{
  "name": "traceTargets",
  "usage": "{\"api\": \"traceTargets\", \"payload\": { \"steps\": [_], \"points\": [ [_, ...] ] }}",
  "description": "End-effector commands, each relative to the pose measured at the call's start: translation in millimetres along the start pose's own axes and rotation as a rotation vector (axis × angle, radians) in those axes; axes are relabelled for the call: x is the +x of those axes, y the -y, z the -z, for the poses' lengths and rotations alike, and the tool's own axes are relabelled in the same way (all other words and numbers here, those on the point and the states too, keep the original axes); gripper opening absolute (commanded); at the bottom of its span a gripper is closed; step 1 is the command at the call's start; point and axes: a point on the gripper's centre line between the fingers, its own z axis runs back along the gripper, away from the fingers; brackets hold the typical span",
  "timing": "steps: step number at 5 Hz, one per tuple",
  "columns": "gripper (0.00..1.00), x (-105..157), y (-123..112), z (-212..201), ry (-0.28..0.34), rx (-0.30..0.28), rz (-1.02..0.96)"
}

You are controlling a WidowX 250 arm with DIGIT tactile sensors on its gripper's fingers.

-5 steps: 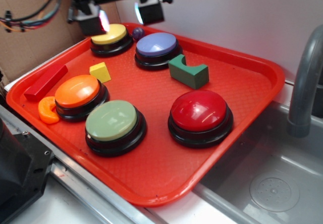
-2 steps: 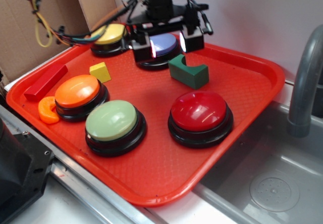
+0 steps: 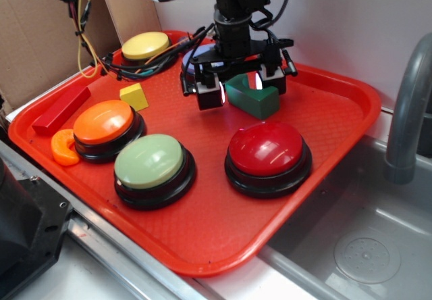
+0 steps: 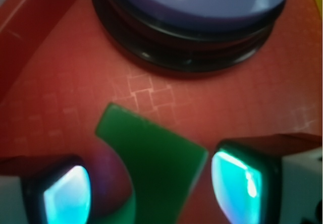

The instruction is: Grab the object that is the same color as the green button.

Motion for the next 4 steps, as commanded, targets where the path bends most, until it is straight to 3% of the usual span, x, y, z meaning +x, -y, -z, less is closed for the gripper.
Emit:
{"api": "traceTargets", "payload": {
  "steps": [1, 3, 4],
  "points": [
    [0.00, 6.2, -8.9, -6.0, 0.003, -0.067, -0.005],
    [0.00, 13.4, -15.4, -26.8, -0.010, -0.089, 0.115],
    [0.00, 18.4, -27.0, -59.4, -0.016, -0.031, 0.314]
  ]
}}
